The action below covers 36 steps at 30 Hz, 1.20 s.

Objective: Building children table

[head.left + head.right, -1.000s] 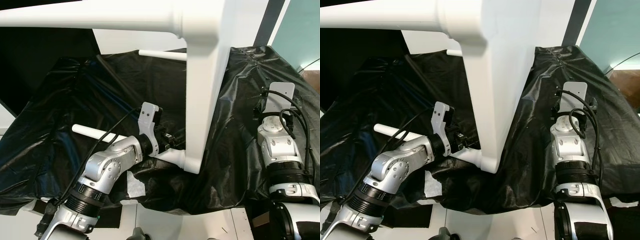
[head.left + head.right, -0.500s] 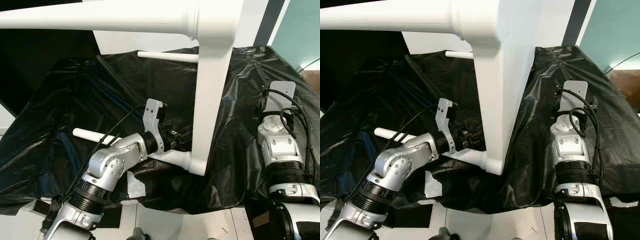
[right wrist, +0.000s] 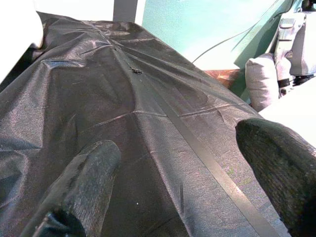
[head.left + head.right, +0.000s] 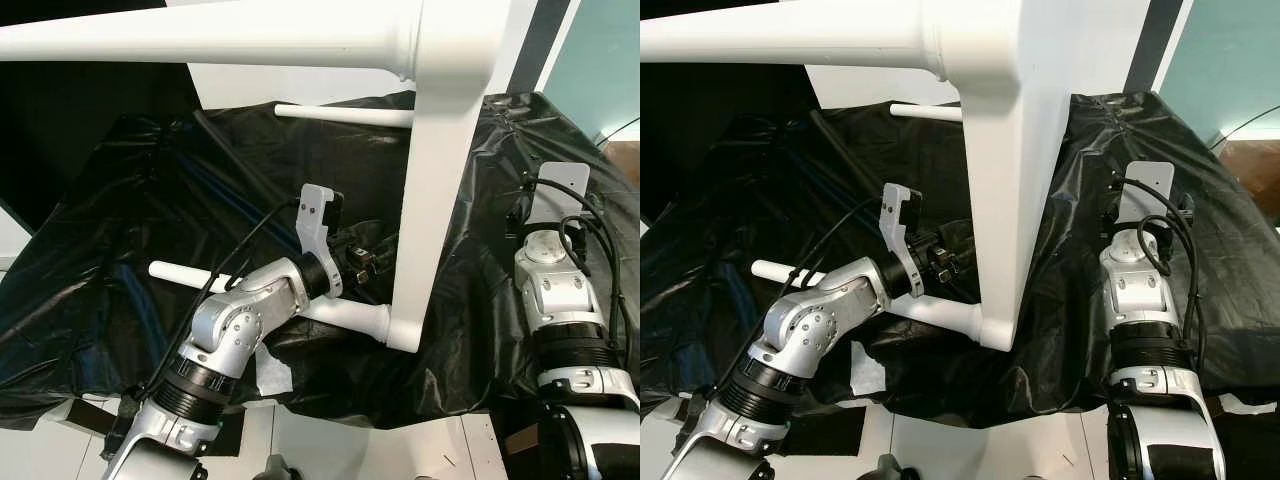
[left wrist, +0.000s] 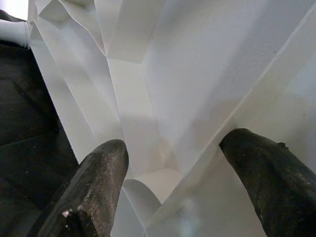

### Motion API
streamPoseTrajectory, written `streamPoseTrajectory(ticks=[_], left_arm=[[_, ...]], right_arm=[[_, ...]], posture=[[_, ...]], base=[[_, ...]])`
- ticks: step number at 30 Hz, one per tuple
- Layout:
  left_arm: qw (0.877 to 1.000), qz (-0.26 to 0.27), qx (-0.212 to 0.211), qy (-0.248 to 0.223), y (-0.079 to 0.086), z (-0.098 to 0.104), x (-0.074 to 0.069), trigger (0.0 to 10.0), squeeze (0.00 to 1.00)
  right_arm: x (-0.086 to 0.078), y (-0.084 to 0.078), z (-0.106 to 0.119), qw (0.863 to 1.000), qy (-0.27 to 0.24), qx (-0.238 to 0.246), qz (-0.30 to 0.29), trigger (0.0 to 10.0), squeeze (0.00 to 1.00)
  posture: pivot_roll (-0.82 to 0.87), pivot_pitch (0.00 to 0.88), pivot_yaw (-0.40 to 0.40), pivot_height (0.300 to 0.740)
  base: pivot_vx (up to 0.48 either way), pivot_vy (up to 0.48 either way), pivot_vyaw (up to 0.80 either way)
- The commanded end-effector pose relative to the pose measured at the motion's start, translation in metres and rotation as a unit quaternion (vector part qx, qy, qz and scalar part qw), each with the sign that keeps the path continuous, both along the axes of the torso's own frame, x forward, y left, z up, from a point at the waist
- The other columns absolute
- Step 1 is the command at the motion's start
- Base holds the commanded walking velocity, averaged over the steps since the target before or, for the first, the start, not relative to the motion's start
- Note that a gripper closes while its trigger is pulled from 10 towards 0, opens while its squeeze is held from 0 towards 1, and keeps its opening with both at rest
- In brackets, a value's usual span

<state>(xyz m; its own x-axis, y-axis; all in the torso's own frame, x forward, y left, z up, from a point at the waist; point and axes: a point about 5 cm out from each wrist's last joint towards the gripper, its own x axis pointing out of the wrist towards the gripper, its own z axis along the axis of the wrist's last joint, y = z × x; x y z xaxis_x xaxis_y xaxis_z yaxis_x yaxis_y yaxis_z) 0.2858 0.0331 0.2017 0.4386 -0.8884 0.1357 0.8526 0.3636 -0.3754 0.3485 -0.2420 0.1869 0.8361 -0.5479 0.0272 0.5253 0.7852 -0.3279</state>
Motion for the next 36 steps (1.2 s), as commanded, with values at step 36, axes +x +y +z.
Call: streamPoseTrajectory(ticks=[36], left_arm=[[0.937,0.125,0.210,-0.249,0.119,-0.020,0.030,10.0,0.00]], right_arm=[[0.001,0.011,-0.017,0.999,0.028,-0.003,0.025,10.0,0.00]], posture=[[-0.04,0.029,0.037,0.740]], base=[[0.000,0.000,0.00]])
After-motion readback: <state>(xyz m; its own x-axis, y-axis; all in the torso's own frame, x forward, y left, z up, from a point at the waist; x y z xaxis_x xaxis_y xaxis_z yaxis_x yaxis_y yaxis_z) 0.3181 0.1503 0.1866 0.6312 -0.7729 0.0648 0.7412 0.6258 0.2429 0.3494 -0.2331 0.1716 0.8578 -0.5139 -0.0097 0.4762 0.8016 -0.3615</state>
